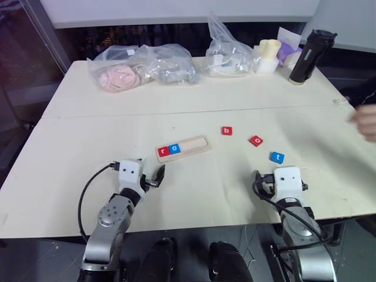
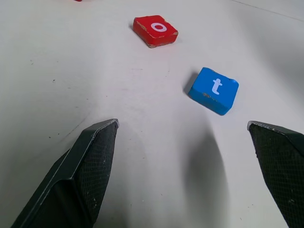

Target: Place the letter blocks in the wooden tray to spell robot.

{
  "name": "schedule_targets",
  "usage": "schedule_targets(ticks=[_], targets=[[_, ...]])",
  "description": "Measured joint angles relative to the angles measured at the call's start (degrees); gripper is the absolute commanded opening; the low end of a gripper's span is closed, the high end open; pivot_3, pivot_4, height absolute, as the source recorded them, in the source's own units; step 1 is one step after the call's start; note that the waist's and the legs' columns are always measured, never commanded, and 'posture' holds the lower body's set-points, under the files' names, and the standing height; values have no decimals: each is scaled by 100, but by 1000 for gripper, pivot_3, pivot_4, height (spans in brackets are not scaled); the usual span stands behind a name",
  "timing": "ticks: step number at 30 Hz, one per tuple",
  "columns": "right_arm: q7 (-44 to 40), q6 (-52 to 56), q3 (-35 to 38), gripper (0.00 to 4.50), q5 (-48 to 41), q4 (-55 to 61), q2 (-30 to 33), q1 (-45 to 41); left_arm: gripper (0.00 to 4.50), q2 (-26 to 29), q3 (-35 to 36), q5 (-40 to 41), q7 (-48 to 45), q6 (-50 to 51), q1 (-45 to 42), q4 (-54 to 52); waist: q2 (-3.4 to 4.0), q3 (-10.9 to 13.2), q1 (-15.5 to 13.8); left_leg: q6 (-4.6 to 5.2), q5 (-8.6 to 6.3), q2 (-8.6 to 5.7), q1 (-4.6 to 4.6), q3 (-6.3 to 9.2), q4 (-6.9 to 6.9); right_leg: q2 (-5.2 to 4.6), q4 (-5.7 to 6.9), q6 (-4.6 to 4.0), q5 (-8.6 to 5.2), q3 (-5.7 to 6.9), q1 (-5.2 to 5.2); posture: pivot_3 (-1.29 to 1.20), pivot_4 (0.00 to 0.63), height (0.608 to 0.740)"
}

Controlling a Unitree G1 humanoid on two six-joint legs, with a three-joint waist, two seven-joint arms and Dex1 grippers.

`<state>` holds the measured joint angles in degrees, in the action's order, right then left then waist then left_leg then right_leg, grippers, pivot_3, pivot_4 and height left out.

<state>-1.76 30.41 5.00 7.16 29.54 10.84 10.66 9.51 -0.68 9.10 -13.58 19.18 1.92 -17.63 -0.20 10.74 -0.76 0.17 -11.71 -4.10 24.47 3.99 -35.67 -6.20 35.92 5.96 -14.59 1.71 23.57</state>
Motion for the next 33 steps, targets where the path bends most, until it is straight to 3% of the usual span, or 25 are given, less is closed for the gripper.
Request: schedule_targets(ticks=[33], targets=[[-118,29,-29,4422,-1,0,-33,-138,4500,122,137,309,-146,71,70,-132,0,0,-1,1,1,-1,-1,0,-4,3,7,-19,12,5,1,0,150,725]])
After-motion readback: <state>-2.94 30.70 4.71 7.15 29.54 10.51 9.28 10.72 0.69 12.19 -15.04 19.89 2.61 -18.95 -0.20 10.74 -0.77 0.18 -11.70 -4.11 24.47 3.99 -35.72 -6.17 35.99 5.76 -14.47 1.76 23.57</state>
